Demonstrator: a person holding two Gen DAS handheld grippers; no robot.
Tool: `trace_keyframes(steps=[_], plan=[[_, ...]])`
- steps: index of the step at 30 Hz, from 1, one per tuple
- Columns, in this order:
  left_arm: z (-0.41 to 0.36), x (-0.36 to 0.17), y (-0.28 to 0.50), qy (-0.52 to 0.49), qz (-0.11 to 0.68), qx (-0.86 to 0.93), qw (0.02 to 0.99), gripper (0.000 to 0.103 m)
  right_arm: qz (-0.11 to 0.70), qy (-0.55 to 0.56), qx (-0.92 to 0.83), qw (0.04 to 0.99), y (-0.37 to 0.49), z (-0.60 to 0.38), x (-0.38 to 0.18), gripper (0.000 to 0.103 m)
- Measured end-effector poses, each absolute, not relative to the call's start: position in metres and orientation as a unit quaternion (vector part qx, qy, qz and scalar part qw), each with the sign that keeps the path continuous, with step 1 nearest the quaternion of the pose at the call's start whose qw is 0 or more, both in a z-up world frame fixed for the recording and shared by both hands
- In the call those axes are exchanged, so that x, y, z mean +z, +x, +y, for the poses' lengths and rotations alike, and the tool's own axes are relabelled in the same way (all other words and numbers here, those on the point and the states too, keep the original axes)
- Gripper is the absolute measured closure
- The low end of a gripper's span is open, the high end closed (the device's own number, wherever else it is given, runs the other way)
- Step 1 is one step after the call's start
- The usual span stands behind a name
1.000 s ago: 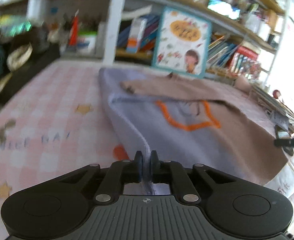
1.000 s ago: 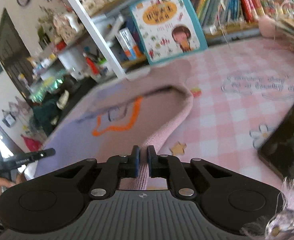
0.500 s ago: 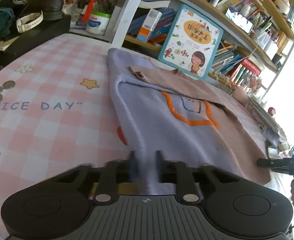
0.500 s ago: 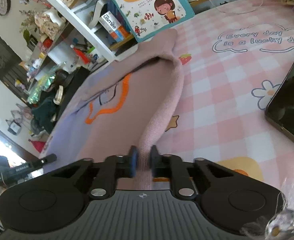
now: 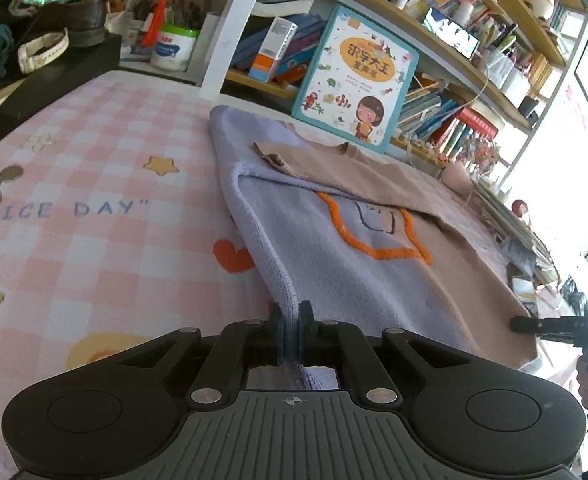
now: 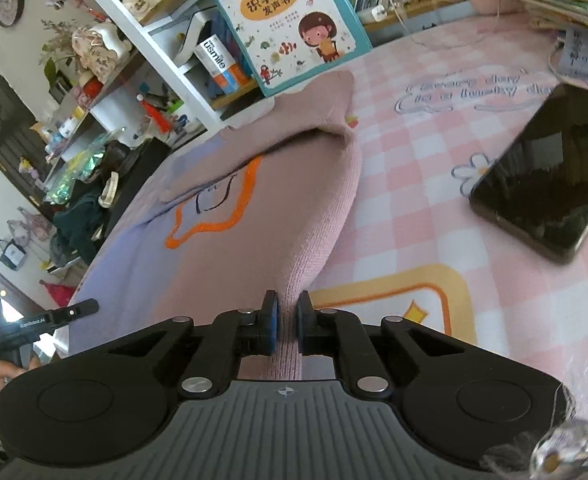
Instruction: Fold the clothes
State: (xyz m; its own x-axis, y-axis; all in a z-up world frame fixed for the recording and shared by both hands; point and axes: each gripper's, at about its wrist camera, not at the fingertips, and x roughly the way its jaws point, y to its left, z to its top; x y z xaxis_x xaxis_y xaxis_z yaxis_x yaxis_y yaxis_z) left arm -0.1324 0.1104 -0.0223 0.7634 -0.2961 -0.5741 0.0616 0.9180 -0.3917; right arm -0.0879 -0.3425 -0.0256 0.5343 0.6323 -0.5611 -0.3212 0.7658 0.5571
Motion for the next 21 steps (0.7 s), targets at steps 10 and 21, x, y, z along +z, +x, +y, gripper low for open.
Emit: trace_keyframes(steps=[10,21], plan=[[0.113,-0.030,-0.136,-0.196,0.351,-0.098,0.910,0.095,0.412,0.203,0.283,0.842,-0.095,-0.346,-0.028,0.091],[0.118,-0.034,-0.140,-0.228,0.354,-0.109,0.901,0.090,0.422,0.203,0.303,0.830,-0.101,-0.348,-0.028,0.088]])
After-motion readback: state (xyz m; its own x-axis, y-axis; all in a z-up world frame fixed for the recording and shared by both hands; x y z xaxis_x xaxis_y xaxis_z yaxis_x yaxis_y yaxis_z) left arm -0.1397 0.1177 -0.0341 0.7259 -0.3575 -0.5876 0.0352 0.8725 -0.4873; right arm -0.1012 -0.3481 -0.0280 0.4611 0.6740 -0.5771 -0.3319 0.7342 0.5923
